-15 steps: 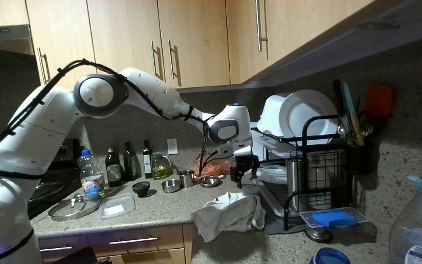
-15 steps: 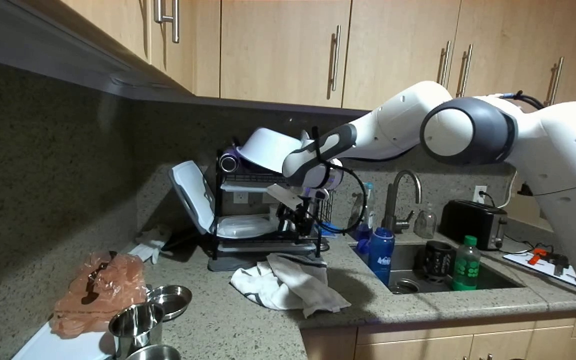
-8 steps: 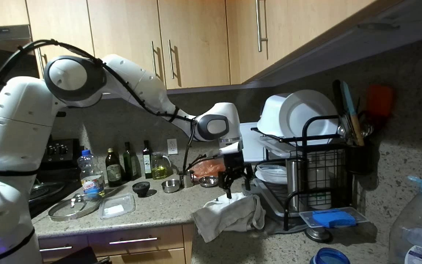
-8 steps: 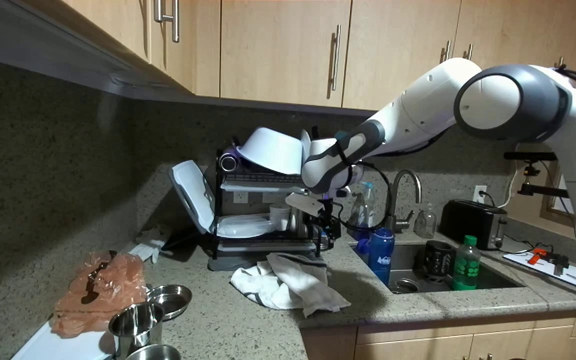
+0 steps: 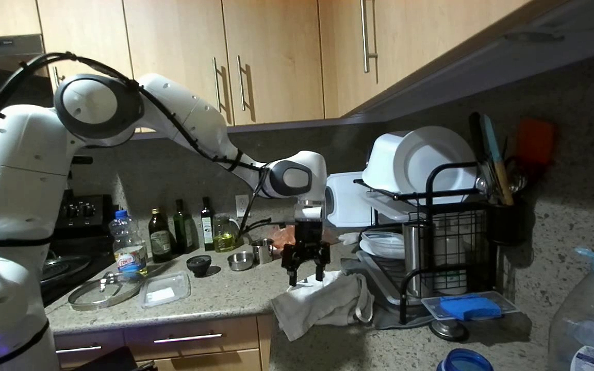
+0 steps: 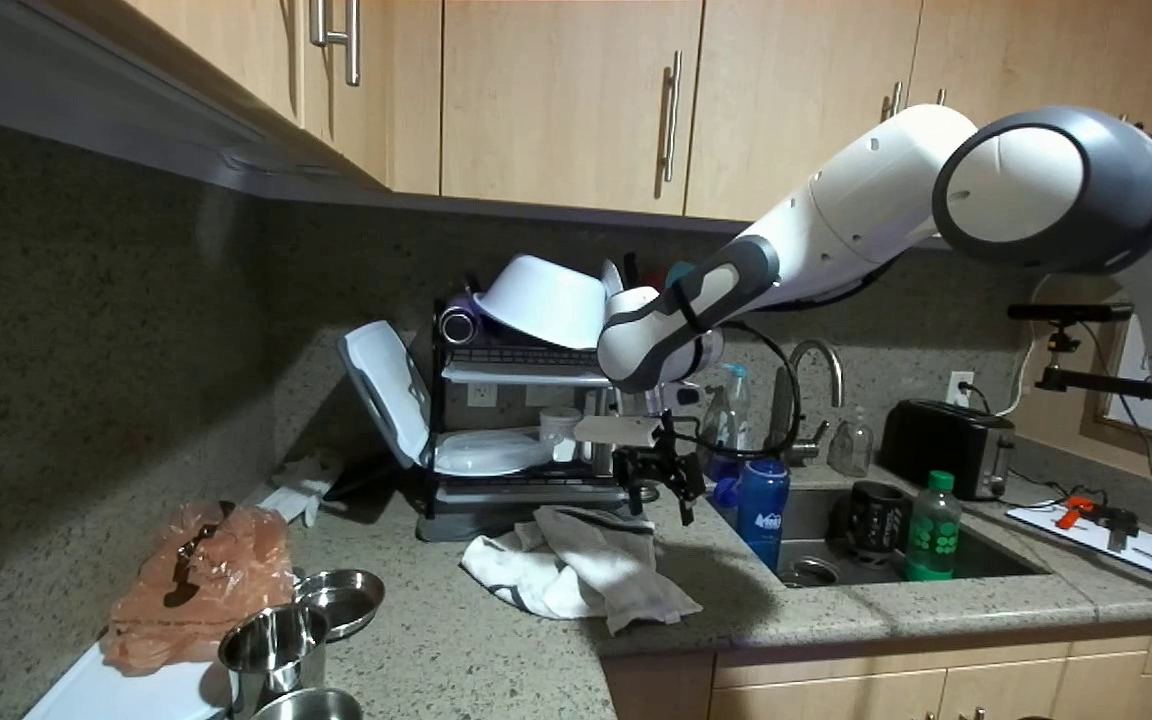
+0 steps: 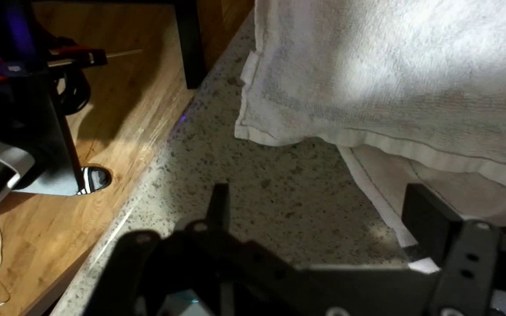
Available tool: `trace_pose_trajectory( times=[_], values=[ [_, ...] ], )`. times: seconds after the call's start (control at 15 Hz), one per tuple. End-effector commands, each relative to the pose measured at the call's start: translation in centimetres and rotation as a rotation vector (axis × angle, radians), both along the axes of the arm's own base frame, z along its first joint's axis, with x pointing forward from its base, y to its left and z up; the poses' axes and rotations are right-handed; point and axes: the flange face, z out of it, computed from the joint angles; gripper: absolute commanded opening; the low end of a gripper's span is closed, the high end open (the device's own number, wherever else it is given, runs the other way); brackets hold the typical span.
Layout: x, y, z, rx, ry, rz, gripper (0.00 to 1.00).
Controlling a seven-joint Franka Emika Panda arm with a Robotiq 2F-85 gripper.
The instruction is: Fold the towel
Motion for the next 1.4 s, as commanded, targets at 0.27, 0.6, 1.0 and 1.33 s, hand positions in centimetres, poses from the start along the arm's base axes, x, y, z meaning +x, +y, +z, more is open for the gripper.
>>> trace_pose_trajectory(
  times=[0.27, 0.6, 1.0, 1.33],
  values=[
    [0.8, 0.1, -0.9, 0.01, -0.008, -0.011, 1.0],
    [-0.5, 1.0, -3.1, 0.012, 0.039, -0.014, 1.0],
    [-3.4, 1.4, -5.6, 0.019, 0.096, -0.038, 1.0],
    [-3.4, 1.3, -7.9, 0.014, 0.008, -0.049, 1.0]
  ],
)
